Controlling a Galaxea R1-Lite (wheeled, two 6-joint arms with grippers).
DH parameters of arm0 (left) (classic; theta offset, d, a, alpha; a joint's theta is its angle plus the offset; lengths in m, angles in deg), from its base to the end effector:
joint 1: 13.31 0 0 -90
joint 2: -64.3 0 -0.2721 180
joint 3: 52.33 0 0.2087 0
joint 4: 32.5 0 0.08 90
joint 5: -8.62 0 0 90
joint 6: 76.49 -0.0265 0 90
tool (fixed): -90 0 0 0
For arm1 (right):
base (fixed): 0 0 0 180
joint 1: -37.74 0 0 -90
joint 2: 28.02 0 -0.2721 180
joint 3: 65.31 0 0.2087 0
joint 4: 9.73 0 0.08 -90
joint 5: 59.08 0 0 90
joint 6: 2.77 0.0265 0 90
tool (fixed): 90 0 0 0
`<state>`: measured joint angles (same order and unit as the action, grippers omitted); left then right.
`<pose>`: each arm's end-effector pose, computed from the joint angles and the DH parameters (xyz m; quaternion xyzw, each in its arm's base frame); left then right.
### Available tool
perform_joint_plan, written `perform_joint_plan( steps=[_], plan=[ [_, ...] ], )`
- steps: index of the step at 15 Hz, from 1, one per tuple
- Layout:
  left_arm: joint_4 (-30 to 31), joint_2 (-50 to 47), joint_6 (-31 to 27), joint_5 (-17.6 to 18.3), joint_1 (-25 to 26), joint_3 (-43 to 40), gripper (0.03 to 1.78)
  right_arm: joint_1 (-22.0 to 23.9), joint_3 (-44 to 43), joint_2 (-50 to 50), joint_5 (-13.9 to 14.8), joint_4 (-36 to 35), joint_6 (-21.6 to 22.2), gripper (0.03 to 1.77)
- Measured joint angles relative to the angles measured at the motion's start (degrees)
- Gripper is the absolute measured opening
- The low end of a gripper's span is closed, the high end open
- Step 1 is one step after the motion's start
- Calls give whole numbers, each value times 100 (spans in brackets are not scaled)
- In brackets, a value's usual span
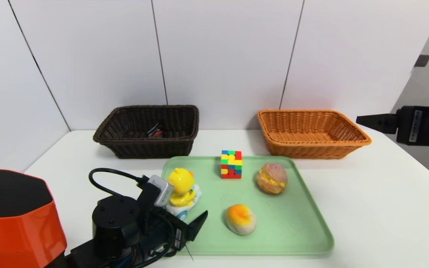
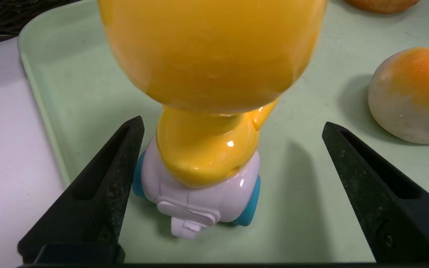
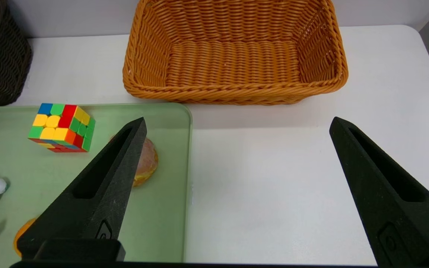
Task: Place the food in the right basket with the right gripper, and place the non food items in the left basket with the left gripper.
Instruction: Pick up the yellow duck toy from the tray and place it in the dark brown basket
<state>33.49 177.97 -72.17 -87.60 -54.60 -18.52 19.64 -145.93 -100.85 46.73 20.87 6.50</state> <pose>0.1892 -0.1623 0.0183 0.0129 0.1217 -0.2947 0.9477 0.2149 0.0626 0.2474 0.0217 0.1901 0.0042 0.9815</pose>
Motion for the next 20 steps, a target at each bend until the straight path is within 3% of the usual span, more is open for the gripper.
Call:
perform_joint_plan(
  steps=[15, 20],
  plan=[
    [-1, -11, -149, -15, 66, 354, 169, -33, 193, 48, 0, -4, 0, 170],
    [27, 67, -113, -4, 80, 364, 98, -33, 204, 50, -13, -6, 0, 170]
  ],
)
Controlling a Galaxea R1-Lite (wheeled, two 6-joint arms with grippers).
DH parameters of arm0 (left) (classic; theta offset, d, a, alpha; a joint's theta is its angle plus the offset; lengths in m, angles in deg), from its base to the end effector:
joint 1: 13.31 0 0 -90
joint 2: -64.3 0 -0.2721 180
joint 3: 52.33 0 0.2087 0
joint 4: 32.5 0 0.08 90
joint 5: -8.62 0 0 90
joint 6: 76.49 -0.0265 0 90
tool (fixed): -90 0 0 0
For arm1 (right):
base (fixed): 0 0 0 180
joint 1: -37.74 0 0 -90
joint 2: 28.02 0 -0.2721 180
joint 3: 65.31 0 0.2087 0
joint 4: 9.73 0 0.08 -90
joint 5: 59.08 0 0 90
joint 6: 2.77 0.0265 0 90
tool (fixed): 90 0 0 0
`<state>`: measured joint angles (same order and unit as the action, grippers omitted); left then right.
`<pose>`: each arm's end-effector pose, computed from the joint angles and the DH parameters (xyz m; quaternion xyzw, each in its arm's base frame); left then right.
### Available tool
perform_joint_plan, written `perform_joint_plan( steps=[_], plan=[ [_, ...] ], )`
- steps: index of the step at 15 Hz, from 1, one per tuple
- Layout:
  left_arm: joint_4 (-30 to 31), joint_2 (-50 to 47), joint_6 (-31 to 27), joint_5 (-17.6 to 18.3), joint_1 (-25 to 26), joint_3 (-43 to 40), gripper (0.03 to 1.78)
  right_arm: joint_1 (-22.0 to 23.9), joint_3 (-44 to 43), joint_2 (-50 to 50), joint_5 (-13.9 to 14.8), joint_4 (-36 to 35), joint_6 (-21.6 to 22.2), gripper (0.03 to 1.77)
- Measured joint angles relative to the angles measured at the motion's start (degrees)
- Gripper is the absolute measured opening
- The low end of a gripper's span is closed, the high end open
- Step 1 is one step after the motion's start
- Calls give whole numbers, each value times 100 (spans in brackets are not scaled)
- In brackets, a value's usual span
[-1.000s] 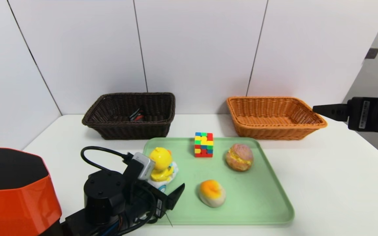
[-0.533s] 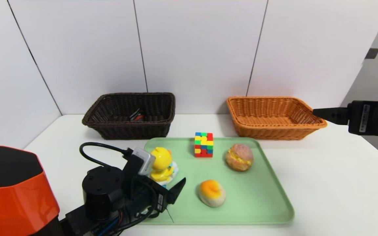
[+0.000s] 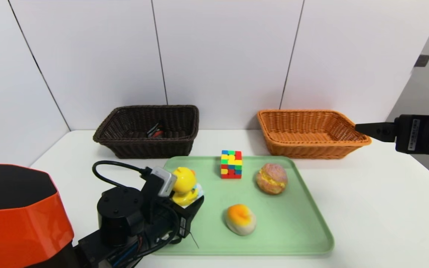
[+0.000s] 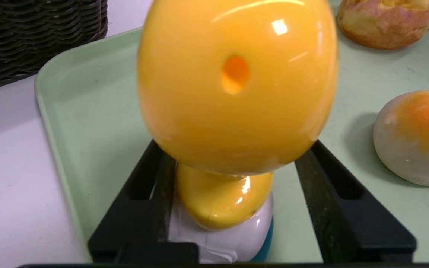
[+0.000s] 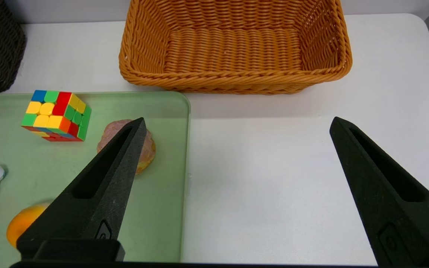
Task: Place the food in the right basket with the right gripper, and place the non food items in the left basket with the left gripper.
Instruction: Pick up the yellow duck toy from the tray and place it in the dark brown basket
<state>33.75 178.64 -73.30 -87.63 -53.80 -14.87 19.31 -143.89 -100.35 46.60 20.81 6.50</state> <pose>0.2027 -0.1692 0.0250 0.0102 0.0932 -0.2906 0.9522 0.2120 0.0631 0.2386 0.0175 0.2024 0.0071 0.9791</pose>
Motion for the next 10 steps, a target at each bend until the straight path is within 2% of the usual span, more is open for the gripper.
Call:
perform_joint_plan(
  steps=[3, 10],
  plan=[
    [0, 13, 16, -5, 2, -34, 78, 0, 16, 4, -50, 2, 1, 170],
    [-66, -133, 16, 30, 30, -20, 75, 0, 135, 44, -57, -102, 9, 170]
  ],
)
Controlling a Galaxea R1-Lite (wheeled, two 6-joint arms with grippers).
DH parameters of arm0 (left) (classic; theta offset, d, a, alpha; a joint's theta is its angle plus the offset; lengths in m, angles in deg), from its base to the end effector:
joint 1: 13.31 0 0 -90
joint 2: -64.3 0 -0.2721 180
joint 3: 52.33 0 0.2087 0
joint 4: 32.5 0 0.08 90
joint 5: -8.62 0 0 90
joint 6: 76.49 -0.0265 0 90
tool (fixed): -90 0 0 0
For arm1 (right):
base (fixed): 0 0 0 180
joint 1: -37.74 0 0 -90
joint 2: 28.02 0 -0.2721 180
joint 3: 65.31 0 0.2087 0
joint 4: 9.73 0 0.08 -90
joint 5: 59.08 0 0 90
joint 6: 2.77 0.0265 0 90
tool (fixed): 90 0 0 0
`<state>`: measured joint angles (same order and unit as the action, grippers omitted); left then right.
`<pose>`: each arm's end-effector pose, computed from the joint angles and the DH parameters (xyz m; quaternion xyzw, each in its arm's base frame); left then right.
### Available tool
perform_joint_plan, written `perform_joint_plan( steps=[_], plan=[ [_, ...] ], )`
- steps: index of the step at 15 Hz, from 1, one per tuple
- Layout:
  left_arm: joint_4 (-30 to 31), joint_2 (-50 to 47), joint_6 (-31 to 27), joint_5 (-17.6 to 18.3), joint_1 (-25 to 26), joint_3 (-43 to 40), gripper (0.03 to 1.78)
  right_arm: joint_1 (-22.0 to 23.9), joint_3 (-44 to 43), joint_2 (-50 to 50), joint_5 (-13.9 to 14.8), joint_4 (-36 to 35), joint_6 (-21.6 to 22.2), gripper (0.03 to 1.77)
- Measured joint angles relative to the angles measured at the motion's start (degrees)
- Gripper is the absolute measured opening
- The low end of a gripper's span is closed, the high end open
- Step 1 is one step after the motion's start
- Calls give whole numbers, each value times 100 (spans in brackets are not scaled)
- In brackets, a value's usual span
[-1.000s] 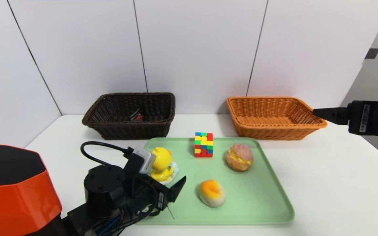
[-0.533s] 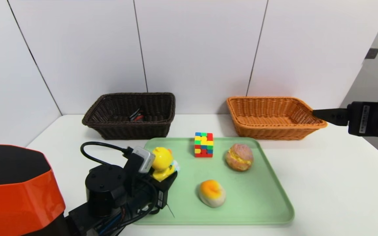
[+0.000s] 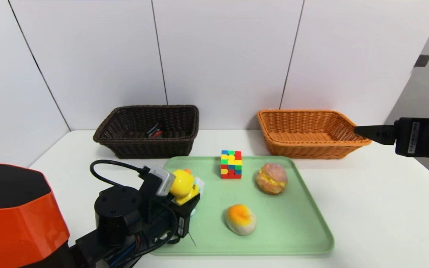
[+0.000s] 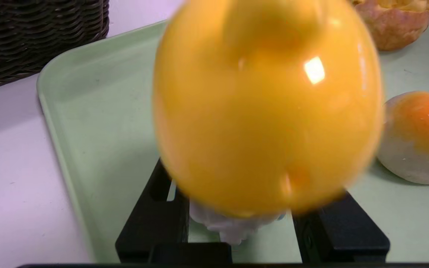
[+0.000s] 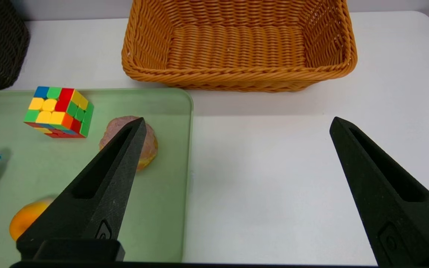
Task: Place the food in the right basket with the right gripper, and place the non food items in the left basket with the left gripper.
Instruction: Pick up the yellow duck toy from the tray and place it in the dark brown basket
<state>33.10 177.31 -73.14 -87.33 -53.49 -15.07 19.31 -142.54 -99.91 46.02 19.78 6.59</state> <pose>0.2023 -0.1672 0.0294 0.0068 0.0899 -0.2906 0.9526 0.2105 0.0629 0.2348 0.0196 0.2021 0.0120 0.9791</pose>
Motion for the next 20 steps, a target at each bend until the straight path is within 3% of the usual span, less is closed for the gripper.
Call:
perform_joint_plan(
  steps=[3, 6, 8, 14, 17, 20],
  plan=[
    [-102, -356, -27, 6, -6, 105, 75, 0, 149, 23, 2, -134, 2, 170],
    [-998, -1064, 4, 28, -6, 471, 75, -2, 201, 33, 2, -156, -9, 170],
    [-1977, -1665, 98, 102, -6, 937, 75, -2, 206, 30, 5, -156, -2, 170],
    [-5883, -3335, 552, 560, 168, 3220, 75, -2, 206, 15, 2, -149, 6, 170],
    [-7580, -3652, 627, 1061, 1000, 4101, 75, 0, 190, 4, 2, -149, 6, 170],
    [-8550, -3585, 614, 1787, 2094, 4752, 75, 0, 189, -5, 2, -149, 9, 170]
  ],
)
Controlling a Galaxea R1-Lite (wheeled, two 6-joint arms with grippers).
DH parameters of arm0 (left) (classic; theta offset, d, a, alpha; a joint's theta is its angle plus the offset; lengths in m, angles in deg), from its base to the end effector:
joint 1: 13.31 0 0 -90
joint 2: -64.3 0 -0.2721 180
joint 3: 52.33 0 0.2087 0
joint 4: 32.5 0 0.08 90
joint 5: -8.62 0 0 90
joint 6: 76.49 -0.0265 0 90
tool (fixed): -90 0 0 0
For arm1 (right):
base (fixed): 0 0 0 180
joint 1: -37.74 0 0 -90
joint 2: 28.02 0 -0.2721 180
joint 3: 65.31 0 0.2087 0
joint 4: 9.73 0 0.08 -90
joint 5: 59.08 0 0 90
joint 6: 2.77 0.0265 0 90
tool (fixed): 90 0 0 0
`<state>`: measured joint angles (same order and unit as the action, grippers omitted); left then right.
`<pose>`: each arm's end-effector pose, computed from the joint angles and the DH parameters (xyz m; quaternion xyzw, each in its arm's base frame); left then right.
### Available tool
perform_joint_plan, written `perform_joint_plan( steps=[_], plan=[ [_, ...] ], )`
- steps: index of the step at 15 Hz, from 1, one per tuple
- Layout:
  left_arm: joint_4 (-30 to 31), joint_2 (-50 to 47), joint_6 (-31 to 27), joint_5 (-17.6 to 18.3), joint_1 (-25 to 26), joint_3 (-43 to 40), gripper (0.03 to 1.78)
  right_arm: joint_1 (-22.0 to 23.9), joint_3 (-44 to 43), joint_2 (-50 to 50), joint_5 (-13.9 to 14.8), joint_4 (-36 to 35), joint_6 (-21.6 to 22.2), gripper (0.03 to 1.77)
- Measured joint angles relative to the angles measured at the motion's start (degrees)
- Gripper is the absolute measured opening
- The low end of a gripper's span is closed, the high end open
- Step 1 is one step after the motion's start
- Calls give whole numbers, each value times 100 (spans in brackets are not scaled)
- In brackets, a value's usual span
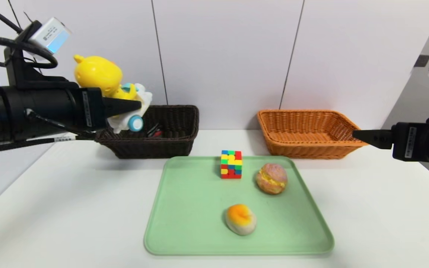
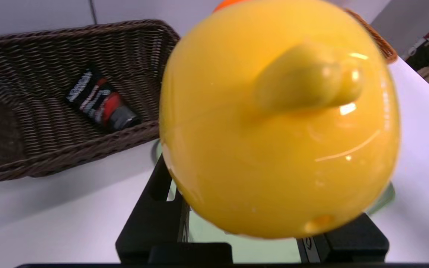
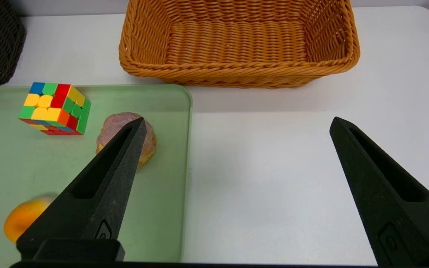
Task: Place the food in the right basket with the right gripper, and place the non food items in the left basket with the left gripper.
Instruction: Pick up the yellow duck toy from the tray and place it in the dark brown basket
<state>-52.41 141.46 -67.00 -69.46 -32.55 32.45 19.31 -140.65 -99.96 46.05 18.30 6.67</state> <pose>0.2341 -0.0875 0.2704 -0.0724 0.1286 -0.2573 0.9550 0.2109 0.0630 0.2271 0.0190 0.2058 0.0112 0.9783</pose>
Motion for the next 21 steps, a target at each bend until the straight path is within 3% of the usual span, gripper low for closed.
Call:
perform_joint_plan(
  steps=[4, 14, 21],
  plan=[
    [-178, 622, -16, 502, 896, 734, 75, 0, 0, -24, 13, -2, 2, 170],
    [-143, 2617, -62, 610, 1610, 2042, 75, 44, 20, -236, 61, -295, 28, 170],
    [-182, 3721, -123, 681, 1690, 2673, 75, 50, 9, -378, 28, -308, 59, 170]
  ],
)
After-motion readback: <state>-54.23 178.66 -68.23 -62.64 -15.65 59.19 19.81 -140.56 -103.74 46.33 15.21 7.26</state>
